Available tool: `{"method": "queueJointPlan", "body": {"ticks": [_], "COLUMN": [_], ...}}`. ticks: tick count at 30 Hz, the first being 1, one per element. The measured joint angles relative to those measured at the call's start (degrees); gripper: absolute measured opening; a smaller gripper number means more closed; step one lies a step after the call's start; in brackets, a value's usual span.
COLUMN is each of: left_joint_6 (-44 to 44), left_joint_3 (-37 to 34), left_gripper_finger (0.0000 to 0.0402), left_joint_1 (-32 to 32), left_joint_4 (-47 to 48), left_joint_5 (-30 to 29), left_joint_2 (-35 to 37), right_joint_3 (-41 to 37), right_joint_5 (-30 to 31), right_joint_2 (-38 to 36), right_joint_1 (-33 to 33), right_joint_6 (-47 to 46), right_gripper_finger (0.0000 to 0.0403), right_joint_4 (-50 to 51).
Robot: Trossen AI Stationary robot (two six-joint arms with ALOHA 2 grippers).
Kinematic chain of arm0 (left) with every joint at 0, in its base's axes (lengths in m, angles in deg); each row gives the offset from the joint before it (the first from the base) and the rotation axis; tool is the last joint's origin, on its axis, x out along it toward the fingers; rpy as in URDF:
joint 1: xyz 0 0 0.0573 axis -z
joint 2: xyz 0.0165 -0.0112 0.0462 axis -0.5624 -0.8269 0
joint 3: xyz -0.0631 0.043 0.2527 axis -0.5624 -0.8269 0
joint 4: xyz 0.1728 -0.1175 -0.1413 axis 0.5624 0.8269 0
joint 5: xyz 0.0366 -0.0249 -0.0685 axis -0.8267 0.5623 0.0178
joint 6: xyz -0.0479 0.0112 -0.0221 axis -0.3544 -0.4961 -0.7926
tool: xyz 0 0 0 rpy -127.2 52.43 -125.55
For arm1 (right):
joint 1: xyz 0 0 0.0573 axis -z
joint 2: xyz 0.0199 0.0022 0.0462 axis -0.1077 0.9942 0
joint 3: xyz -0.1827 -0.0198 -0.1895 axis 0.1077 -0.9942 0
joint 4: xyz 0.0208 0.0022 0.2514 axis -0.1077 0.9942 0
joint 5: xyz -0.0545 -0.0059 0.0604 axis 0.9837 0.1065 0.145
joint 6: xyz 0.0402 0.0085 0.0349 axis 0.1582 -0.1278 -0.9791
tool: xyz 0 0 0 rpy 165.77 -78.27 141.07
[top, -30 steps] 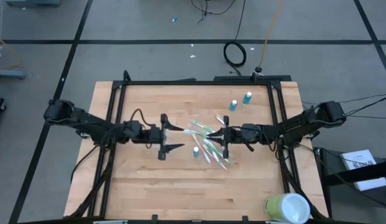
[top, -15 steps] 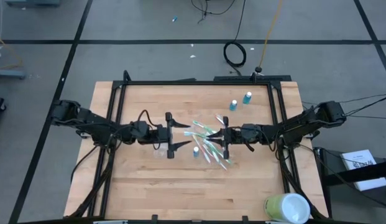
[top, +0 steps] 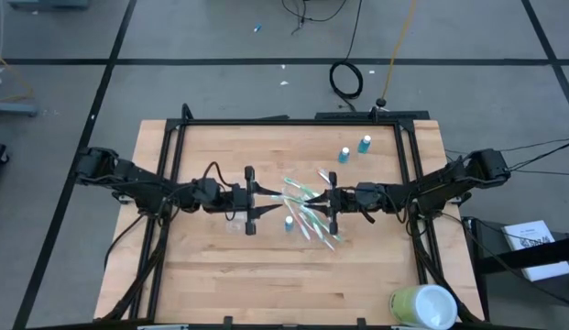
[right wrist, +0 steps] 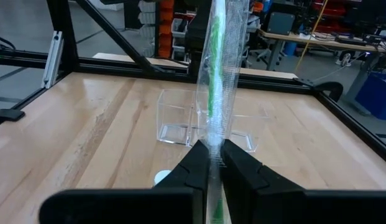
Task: Pick & Place toothbrushing station
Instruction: Put the green toothbrush into the top section of the transparent organizer
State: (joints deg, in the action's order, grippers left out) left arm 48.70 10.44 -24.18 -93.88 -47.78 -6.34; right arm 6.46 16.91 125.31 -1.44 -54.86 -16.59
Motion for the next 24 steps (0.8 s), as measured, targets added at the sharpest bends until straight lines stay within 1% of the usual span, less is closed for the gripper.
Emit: {"method": "queueJointPlan", "body": {"ticks": [3,6,8,13,15,18,20,24], "left_joint_6": [-0.97,-1.34,-1.34,-1.47,-1.37,-0.38,0.62,1.33], "left_joint_3": [0.0,0.0,0.0,0.0,0.0,-0.09,0.01,-0.04], "left_gripper_finger": [0.01,0.0078,0.0066,0.004,0.0034,0.0034,0.0035,0.0031], "left_joint_1": [0.0,0.0,0.0,0.0,0.0,0.62,1.14,2.71], "left_joint_4": [0.0,0.0,-0.02,-0.12,-0.2,1.44,2.37,8.91], "left_joint_5": [-0.26,-1.22,-2.49,-5.09,-6.2,-9.78,-12.92,-18.4], "left_joint_2": [0.0,0.0,0.0,0.73,0.83,2.77,4.38,9.13], "right_joint_3": [0.0,0.0,0.02,0.02,0.02,0.06,0.07,0.09], "right_joint_5": [0.0,0.08,0.11,0.22,0.24,0.18,0.17,0.23], "right_joint_2": [0.0,0.0,0.0,-0.02,-0.02,-0.05,-0.44,-1.9], "right_joint_1": [0.02,0.0,0.02,0.02,0.02,0.01,0.0,0.0], "right_joint_6": [-0.04,-0.24,-1.09,-1.54,-1.65,-1.68,-1.68,-1.62], "right_gripper_finger": [0.002,0.0038,0.006,0.013,0.0158,0.0193,0.021,0.0234], "right_joint_4": [-0.02,-0.02,-0.06,-0.13,-0.76,-2.15,-2.16,-1.94]}}
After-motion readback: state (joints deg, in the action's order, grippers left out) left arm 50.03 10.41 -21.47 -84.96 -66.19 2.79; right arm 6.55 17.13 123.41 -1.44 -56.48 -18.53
